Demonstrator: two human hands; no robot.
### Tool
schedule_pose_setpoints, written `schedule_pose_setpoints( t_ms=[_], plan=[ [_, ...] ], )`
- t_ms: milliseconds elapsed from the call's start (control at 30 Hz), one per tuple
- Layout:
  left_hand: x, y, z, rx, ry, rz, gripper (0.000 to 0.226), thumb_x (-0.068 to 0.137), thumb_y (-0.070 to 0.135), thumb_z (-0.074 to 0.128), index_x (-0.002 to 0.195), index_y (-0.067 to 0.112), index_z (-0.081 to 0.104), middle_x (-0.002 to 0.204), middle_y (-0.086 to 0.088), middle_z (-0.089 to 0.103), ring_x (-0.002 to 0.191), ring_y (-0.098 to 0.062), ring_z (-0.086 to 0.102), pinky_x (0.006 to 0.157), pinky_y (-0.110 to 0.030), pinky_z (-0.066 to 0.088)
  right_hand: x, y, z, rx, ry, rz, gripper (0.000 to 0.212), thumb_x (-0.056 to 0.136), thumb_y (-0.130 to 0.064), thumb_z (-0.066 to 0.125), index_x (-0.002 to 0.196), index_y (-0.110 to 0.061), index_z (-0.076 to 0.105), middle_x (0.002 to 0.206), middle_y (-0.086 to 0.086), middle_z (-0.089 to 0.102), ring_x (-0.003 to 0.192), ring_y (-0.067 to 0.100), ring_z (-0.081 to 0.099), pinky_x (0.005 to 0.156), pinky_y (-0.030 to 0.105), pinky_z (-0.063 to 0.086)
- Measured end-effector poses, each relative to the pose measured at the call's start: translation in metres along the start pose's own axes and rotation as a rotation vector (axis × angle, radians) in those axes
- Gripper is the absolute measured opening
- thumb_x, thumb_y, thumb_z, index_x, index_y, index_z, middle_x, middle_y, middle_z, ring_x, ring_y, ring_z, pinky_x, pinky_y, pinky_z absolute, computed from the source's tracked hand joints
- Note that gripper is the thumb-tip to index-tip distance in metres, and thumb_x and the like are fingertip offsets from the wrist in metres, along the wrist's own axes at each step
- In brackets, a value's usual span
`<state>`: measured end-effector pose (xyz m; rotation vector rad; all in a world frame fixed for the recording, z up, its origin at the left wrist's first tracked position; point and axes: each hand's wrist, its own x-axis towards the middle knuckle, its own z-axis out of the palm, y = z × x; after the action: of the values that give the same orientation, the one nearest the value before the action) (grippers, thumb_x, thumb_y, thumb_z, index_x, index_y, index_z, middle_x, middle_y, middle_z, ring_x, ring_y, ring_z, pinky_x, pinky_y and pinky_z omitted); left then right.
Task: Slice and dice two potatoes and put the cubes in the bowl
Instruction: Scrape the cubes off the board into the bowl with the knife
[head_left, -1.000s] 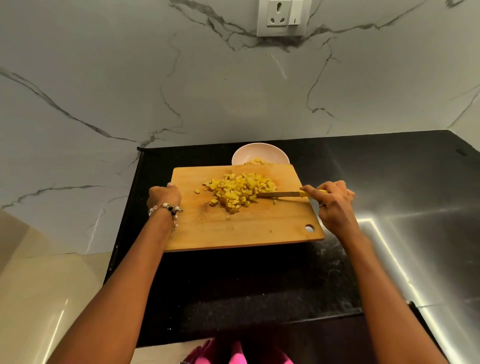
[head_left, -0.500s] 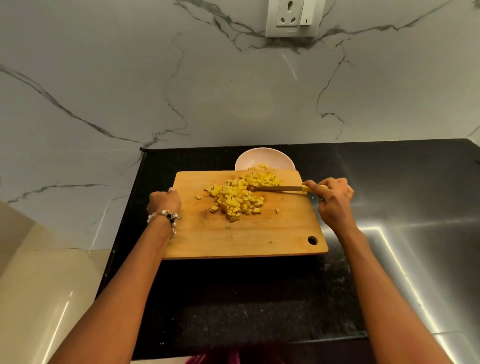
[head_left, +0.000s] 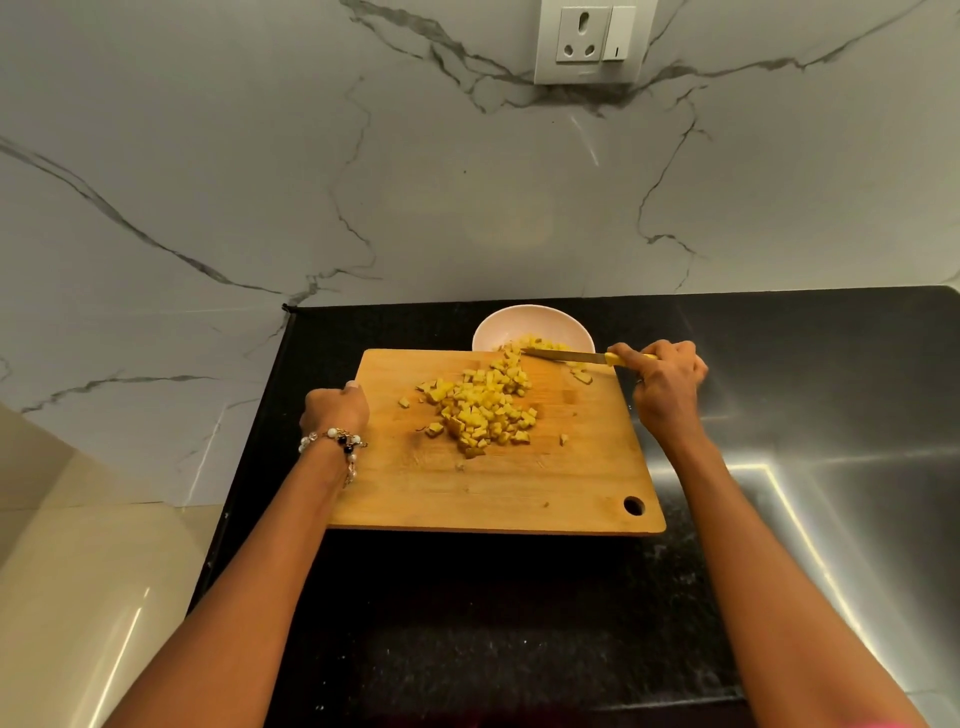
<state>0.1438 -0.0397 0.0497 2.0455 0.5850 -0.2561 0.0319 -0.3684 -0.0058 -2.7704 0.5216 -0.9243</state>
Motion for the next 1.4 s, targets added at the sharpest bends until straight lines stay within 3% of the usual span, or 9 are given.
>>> schedule_pose_setpoints(
  t_ms=[100,333,467,567,733,900,1167,1400],
  plan=[
    [0.001,-0.002,0.002,-0.002,-0.004,0.001,0.025,0.095,0.027,0.050,0.080,0.008,0.055,0.085,-0.008,0.053,0.065,-0.018,0.048,0.069,-0.033,0.038,0.004,-0.004,-0.001,0.027,0.004,0.035,0.037,0.082,0.007,0.063,0.109,-0.018,0.071,0.079,0.012,0.054,0.081,0.036,0.047,0.072,0.048,0.035],
    [0.002,-0.002,0.003,-0.015,-0.003,-0.023,0.022,0.095,0.027,0.050,0.090,0.007,0.057,0.094,-0.009,0.054,0.081,-0.022,0.052,0.072,-0.034,0.040,-0.011,-0.007,-0.012,0.093,-0.025,0.123,0.042,0.085,0.010,0.057,0.111,-0.020,0.071,0.082,0.010,0.056,0.083,0.035,0.046,0.072,0.042,0.029],
    [0.004,-0.005,-0.001,-0.017,0.004,-0.041,0.031,0.095,0.028,0.050,0.112,0.003,0.057,0.103,-0.010,0.056,0.089,-0.024,0.054,0.074,-0.035,0.041,-0.029,0.004,-0.035,0.159,-0.082,-0.016,0.049,0.084,0.014,0.049,0.110,-0.021,0.071,0.078,0.001,0.055,0.078,0.029,0.048,0.063,0.042,0.038],
    [0.007,-0.007,-0.005,-0.020,0.017,-0.059,0.036,0.095,0.029,0.050,0.120,0.004,0.053,0.117,-0.014,0.058,0.104,-0.030,0.057,0.081,-0.038,0.044,-0.041,0.008,-0.052,0.174,-0.154,-0.128,0.045,0.084,0.005,0.043,0.109,-0.019,0.071,0.079,0.001,0.057,0.076,0.023,0.045,0.057,0.039,0.040],
    [0.007,-0.009,-0.013,-0.021,0.039,-0.060,0.036,0.096,0.027,0.049,0.121,0.002,0.051,0.120,-0.016,0.057,0.107,-0.032,0.057,0.083,-0.039,0.044,-0.052,0.008,-0.062,0.148,-0.238,-0.171,0.051,0.080,0.015,0.056,0.111,-0.022,0.071,0.082,0.000,0.060,0.078,0.022,0.046,0.058,0.048,0.044],
    [0.007,-0.009,-0.018,-0.027,0.045,-0.046,0.038,0.096,0.026,0.048,0.125,0.002,0.048,0.123,-0.016,0.056,0.109,-0.032,0.056,0.080,-0.037,0.042,-0.047,-0.005,-0.059,0.057,-0.179,-0.142,0.050,0.080,0.014,0.058,0.108,-0.025,0.072,0.080,0.002,0.058,0.078,0.028,0.045,0.066,0.038,0.029],
    [0.008,-0.011,-0.020,-0.008,0.043,-0.024,0.030,0.095,0.027,0.048,0.112,0.003,0.057,0.112,-0.014,0.060,0.095,-0.028,0.057,0.074,-0.035,0.040,-0.015,-0.003,-0.035,-0.032,-0.239,0.048,0.045,0.089,0.005,0.051,0.115,-0.027,0.068,0.088,0.006,0.054,0.091,0.030,0.038,0.079,0.035,0.019],
    [0.019,-0.011,-0.021,-0.013,0.050,0.000,0.027,0.093,0.027,0.050,0.093,0.002,0.062,0.092,-0.012,0.059,0.076,-0.024,0.053,0.067,-0.034,0.041,0.020,-0.012,-0.019,-0.069,-0.289,0.119,0.039,0.094,-0.001,0.047,0.120,-0.025,0.065,0.088,0.005,0.046,0.094,0.031,0.037,0.083,0.039,0.027]
  ],
)
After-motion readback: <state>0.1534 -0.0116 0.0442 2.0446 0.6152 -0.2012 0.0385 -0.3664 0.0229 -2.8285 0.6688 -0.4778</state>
